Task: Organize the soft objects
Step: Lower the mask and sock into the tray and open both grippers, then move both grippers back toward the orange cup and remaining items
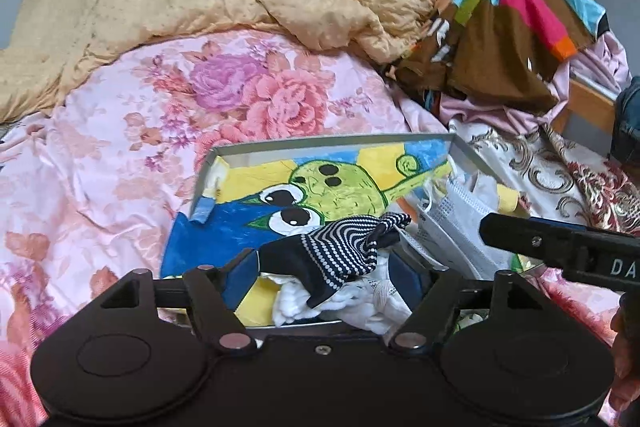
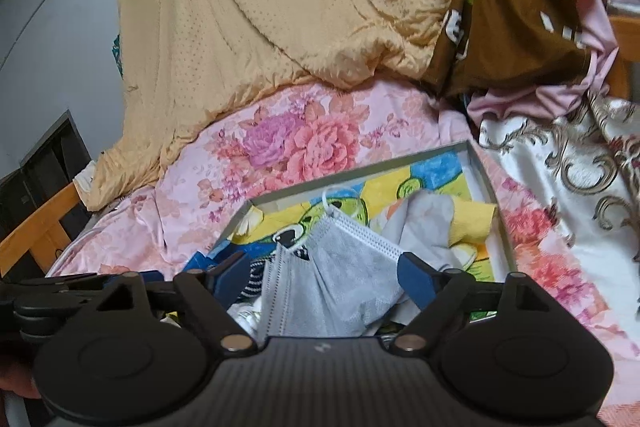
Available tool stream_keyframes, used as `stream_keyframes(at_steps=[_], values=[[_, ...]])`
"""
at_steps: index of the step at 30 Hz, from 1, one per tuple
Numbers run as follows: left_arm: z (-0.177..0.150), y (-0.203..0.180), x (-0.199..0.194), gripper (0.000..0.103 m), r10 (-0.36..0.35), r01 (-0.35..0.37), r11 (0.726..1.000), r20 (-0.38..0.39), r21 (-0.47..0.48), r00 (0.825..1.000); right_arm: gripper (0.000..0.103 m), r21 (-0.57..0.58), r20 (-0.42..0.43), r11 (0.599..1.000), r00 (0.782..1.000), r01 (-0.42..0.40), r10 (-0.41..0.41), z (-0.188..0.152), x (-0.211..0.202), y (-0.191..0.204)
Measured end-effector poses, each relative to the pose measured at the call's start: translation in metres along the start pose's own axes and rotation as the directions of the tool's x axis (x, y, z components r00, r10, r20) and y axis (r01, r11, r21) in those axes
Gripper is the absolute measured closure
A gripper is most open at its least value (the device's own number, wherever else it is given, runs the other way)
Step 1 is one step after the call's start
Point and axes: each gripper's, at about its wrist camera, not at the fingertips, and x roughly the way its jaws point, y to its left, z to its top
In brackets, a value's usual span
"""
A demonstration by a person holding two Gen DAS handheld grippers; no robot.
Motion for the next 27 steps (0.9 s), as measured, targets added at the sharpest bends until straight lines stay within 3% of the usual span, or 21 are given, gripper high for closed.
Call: stream_keyframes(at_steps=[13, 27], values=[[-0.007, 0.009, -0.077, 0.01, -0.002, 0.006, 0.999, 0.092, -0.044, 0.996, 0.001, -0.079, 0.068, 0.997, 0.998, 0.015, -0.01, 0.0, -0.067, 0.037], [-0.044, 0.023, -0.15, 0.002, 0.012, 0.002, 0.995, 0.149, -0.1, 0.989, 0.0, -0.124, 0.137, 0.991, 0.99, 0.04, -0.023, -0.019, -0.13, 0.072]])
